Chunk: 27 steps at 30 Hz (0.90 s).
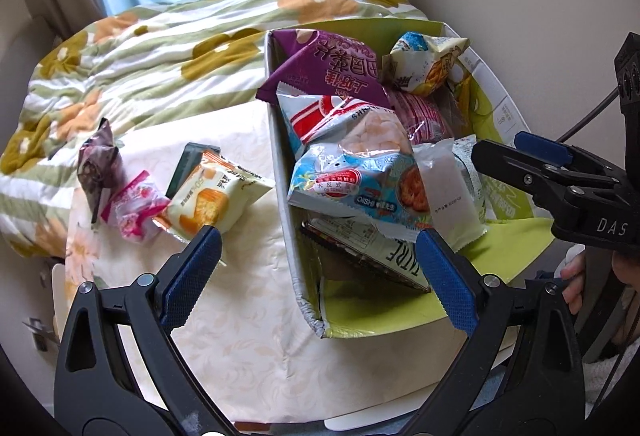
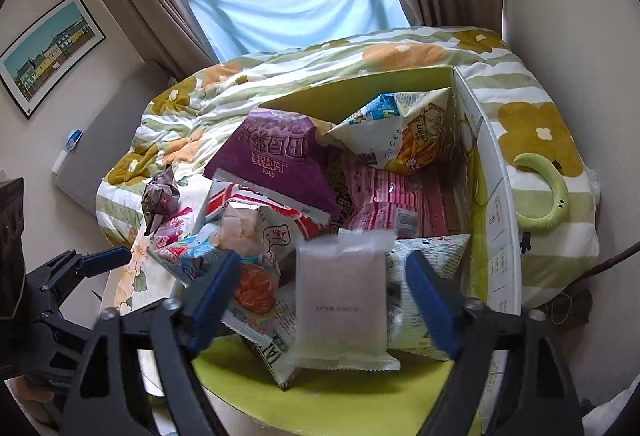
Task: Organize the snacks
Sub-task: 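Drop the shrimp flakes bag in the box with left while right drops white packet, then move both tools back toward the remaining snacks on the table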
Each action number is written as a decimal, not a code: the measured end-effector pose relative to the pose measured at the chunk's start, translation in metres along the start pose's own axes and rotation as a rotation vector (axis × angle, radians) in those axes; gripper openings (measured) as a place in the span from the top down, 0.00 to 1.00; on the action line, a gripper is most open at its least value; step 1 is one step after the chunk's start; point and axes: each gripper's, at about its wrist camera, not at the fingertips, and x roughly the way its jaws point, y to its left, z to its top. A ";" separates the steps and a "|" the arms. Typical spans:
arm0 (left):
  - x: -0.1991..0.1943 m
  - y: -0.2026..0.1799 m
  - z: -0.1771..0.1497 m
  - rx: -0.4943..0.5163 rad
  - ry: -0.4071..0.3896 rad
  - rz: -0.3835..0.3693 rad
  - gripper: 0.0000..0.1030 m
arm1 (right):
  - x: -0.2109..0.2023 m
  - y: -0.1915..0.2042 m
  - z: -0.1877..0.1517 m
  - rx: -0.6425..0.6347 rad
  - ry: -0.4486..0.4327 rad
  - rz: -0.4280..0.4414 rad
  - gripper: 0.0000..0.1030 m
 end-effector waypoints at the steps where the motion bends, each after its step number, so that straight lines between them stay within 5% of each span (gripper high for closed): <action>1: 0.000 0.000 -0.003 -0.002 0.002 -0.002 0.06 | -0.001 -0.001 -0.001 0.001 -0.008 -0.010 0.06; 12: -0.015 0.002 -0.019 -0.028 -0.027 -0.008 0.06 | -0.021 -0.007 -0.019 0.009 -0.045 -0.050 0.06; 27: -0.073 0.037 -0.046 -0.149 -0.116 0.082 0.06 | -0.052 0.036 -0.007 -0.121 -0.083 0.054 0.05</action>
